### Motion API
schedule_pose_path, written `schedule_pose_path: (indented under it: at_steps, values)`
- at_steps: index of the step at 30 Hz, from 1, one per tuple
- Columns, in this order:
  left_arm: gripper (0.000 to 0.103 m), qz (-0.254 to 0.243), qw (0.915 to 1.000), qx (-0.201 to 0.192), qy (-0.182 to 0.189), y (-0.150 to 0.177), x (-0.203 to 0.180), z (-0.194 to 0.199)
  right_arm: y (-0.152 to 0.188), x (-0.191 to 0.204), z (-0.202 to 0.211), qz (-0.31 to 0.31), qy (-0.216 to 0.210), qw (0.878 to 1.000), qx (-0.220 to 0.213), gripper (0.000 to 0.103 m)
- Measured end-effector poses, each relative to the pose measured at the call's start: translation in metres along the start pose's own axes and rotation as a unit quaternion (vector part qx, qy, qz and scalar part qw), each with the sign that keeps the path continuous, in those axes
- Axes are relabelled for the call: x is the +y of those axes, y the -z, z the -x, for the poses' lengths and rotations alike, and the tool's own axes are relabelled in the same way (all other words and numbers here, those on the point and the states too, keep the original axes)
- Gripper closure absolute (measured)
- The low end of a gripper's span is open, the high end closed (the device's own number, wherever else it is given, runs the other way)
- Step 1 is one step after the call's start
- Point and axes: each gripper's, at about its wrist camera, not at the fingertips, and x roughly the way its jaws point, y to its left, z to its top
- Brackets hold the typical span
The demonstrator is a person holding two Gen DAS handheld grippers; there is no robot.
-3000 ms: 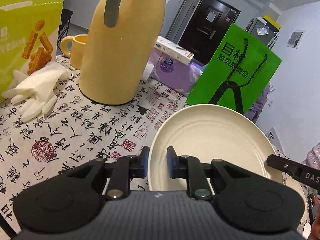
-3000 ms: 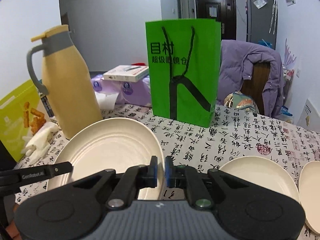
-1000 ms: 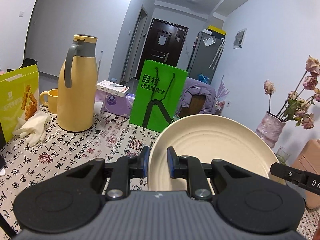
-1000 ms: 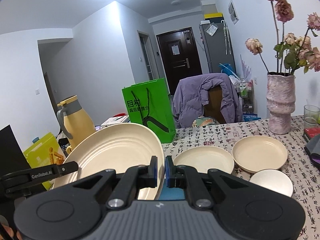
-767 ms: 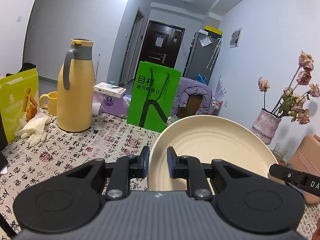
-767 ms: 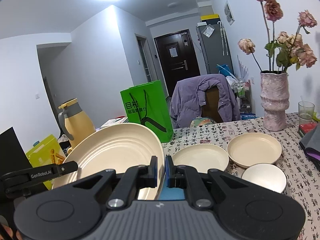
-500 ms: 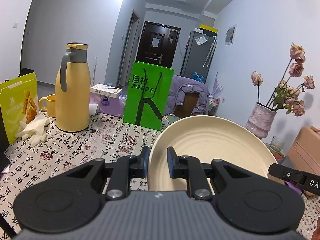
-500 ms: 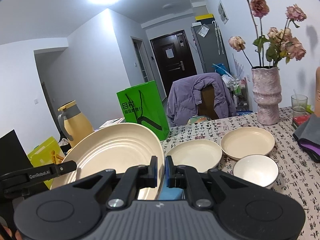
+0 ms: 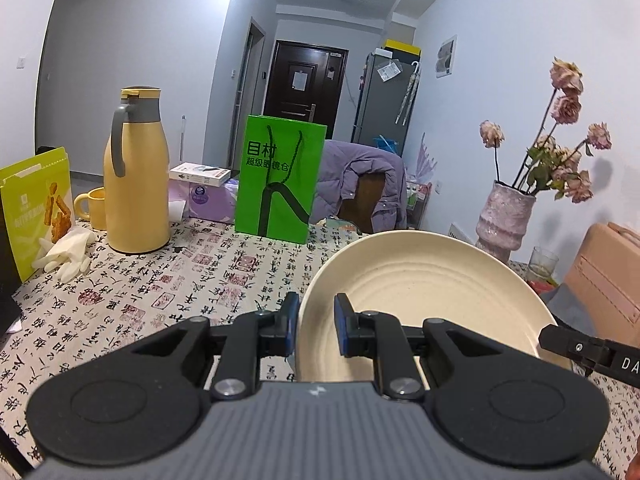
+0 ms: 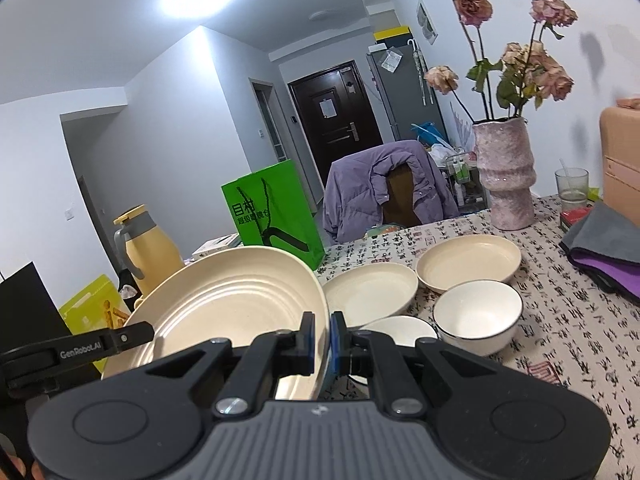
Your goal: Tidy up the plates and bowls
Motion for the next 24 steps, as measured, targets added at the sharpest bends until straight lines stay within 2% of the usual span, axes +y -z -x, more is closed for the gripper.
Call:
schedule_pose_path:
  at_steps: [24]
  values:
    - [0.085,-0.032,0.9991,0.027,0.009,0.045,-0.028,0.020,0.046,-0.032,0.039,-0.033,0.013,0.999,0.008,0.095]
